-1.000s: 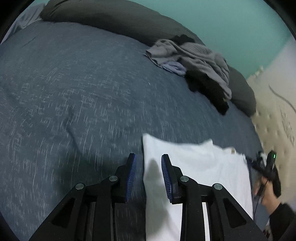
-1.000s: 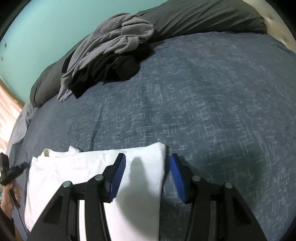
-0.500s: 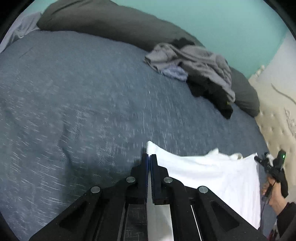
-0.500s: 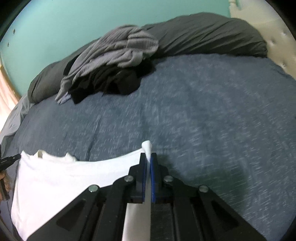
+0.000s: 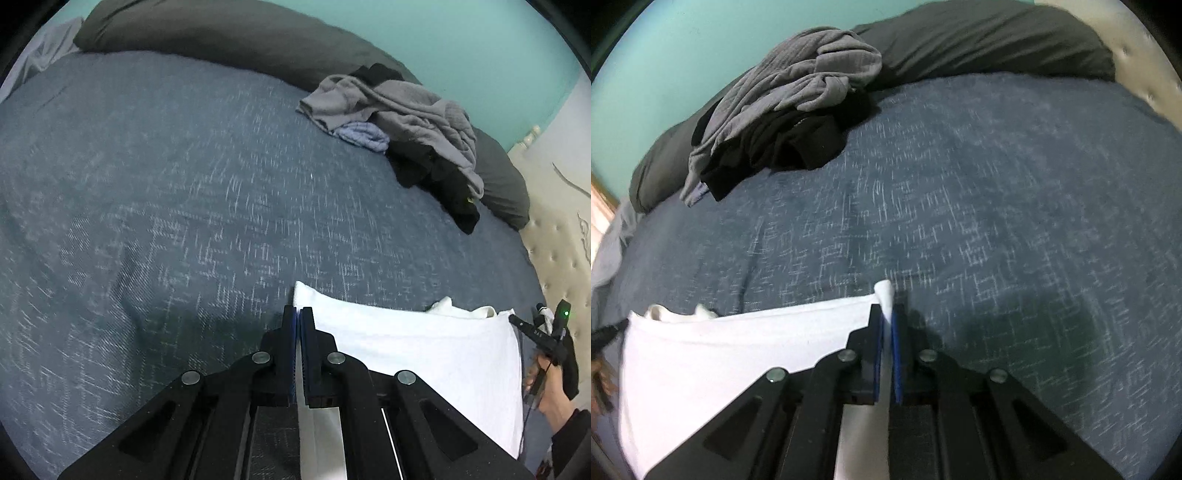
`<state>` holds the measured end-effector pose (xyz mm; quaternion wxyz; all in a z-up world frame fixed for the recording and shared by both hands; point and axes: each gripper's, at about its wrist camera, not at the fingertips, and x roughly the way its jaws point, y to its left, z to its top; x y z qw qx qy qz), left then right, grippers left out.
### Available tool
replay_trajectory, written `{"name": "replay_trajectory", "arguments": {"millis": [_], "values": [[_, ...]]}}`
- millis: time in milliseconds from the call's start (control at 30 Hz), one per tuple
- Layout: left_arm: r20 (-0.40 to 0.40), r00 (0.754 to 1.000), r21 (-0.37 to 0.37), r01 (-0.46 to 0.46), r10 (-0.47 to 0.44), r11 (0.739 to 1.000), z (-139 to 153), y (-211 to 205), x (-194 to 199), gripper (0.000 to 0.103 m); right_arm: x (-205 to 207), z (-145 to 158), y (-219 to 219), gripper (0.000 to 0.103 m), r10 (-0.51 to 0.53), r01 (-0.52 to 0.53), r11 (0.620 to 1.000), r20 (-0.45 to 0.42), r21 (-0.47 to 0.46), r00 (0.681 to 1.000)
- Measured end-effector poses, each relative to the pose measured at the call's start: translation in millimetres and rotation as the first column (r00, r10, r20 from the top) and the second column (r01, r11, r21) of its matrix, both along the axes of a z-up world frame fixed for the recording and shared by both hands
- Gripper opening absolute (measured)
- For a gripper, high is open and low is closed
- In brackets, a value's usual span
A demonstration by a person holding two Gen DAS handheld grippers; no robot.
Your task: Fold clothes
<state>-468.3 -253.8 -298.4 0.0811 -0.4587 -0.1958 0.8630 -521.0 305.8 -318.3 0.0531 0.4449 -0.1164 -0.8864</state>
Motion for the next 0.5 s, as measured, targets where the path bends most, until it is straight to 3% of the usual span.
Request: {"name": "replay_trajectory", "arguments": {"millis": [67, 233, 500], "values": [[-0.007, 1.0, 0.013, -0.021, 0.022, 1.0, 8, -7, 8, 0.004, 4, 3, 5, 0.012, -0.011, 0.012, 1.0, 0.009, -0.019, 1.0], [-0.006, 1.0, 0.044, -0.024, 0.024, 0.999, 30, -24, 43, 0.019, 46, 24, 24, 0.032, 0.008, -0.005, 0.994, 0.025, -0.112, 1.0], [0.019, 0.996, 0.061, 0.084, -0.085, 0.995, 52, -16, 154, 0.019, 165, 39, 27, 0.035, 0.16, -0.137, 0.969, 0.104, -0.204, 0.982]]}}
